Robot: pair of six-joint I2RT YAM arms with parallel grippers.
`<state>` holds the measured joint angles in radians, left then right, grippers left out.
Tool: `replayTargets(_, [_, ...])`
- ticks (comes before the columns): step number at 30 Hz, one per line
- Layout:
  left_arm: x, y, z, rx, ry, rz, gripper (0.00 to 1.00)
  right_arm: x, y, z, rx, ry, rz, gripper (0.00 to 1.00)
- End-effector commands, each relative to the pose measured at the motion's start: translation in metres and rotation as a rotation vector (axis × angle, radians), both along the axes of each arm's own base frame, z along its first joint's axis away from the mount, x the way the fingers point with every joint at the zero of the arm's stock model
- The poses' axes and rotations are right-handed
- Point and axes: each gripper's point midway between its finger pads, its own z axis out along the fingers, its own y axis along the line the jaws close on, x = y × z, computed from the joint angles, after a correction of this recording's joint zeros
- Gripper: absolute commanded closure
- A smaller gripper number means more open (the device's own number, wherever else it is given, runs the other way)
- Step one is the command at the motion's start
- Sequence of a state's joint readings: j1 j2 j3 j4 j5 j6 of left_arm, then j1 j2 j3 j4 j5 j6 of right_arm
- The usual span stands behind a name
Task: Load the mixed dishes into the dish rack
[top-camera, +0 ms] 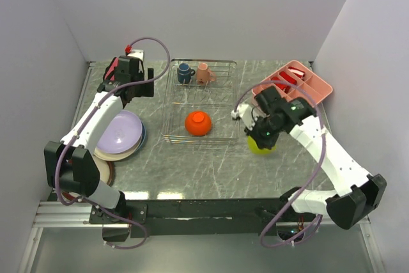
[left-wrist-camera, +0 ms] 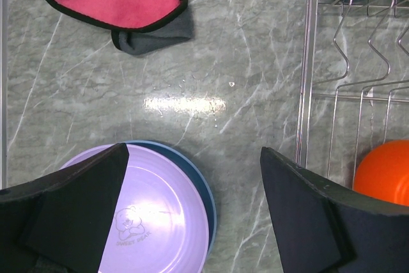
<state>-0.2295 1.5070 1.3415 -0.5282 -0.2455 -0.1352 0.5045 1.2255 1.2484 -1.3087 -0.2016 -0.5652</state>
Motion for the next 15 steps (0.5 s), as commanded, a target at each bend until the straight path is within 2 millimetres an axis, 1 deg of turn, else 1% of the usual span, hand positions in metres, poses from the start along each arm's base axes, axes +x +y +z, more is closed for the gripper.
replayTargets(1, [0.005, -0.001, 0.035, -0.017, -0.078, -0.006, 0.09, -0.019, 0.021, 0.050, 0.141, 0.017, 0.069, 1.00])
replayTargets(2, [0.004, 0.000, 0.036, -0.011, -0.082, -0.005, 0.09, -0.017, 0.029, 0.061, 0.187, -0.009, 0.098, 1.00])
replayTargets(3, [0.003, 0.002, 0.037, -0.001, -0.083, -0.006, 0.09, -0.018, 0.040, 0.065, 0.230, 0.010, 0.125, 1.00])
replayTargets(5, [0.002, 0.004, 0.038, 0.009, -0.079, -0.005, 0.09, -0.015, 0.052, 0.074, 0.282, 0.033, 0.132, 1.00])
replayTargets(6, [0.002, 0.004, 0.038, 0.013, -0.079, -0.004, 0.09, -0.014, 0.065, 0.082, 0.337, 0.051, 0.160, 1.00])
replayTargets(8, [0.002, 0.006, 0.038, 0.023, -0.080, -0.001, 0.09, -0.005, 0.080, 0.089, 0.400, 0.039, 0.180, 1.00])
replayTargets(9, [0.001, 0.007, 0.037, 0.027, -0.079, 0.001, 0.09, 0.002, 0.089, 0.092, 0.429, 0.042, 0.165, 1.00])
replayTargets(10, [0.002, 0.008, 0.037, 0.031, -0.080, 0.006, 0.09, 0.010, 0.101, 0.098, 0.478, 0.017, 0.189, 1.00])
replayTargets(11, [0.001, 0.009, 0.036, 0.036, -0.075, 0.007, 0.09, 0.019, 0.108, 0.105, 0.506, -0.009, 0.201, 1.00])
replayTargets(12, [0.001, 0.009, 0.034, 0.041, -0.073, 0.009, 0.09, 0.027, 0.117, 0.106, 0.527, -0.006, 0.196, 1.00])
replayTargets(13, [0.001, 0.012, 0.034, 0.043, -0.073, 0.016, 0.09, 0.038, 0.128, 0.114, 0.574, -0.036, 0.211, 1.00])
replayTargets(15, [0.001, 0.017, 0.029, 0.049, -0.058, 0.029, 0.09, 0.054, 0.143, 0.121, 0.614, -0.042, 0.216, 1.00])
